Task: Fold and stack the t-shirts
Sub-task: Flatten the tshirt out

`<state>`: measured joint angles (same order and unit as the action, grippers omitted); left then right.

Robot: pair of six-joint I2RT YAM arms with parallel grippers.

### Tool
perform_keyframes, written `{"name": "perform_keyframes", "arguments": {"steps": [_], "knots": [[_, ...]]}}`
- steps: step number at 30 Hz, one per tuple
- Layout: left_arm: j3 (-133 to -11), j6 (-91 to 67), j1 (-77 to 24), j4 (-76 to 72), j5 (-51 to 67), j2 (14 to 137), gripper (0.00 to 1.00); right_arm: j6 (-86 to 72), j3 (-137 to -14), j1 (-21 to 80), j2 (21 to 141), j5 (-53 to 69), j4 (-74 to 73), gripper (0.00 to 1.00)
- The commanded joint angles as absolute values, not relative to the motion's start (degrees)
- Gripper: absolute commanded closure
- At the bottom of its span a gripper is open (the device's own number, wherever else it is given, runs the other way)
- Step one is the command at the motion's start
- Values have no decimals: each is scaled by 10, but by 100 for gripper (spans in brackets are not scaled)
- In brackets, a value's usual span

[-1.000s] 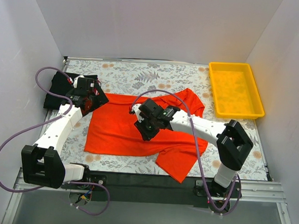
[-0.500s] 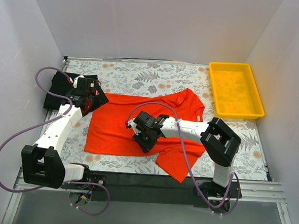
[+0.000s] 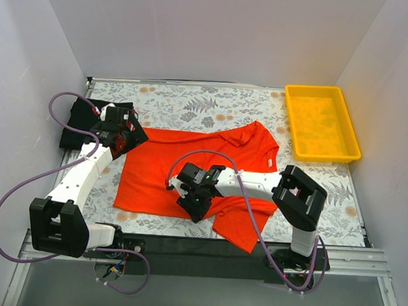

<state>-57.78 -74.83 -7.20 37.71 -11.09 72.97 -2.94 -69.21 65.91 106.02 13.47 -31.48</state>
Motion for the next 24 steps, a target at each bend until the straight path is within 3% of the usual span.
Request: {"name": "perform_keyframes", "arguments": {"steps": [1,4,8,14,18,24], "knots": [[-571,-751,-70,369,-113,726,17,-23,-716,647,1017,104,-339,68],[-567,-762,-70,352,-117,750,17,-25,-737,607,982,68,-341,66],[-577,-787,-69,327,-137,802,20,-41,-745,512,941,38,-337,52],[-642,-813,-58,288,-167,921,29,-86,-703,363,870,20,-298,42],[-699,-811,-46,282,-192,1000,39,-110,-649,307,818,28,-250,40],[-751,-801,-37,279,-207,1070,43,-120,-580,271,764,38,-217,41]]}}
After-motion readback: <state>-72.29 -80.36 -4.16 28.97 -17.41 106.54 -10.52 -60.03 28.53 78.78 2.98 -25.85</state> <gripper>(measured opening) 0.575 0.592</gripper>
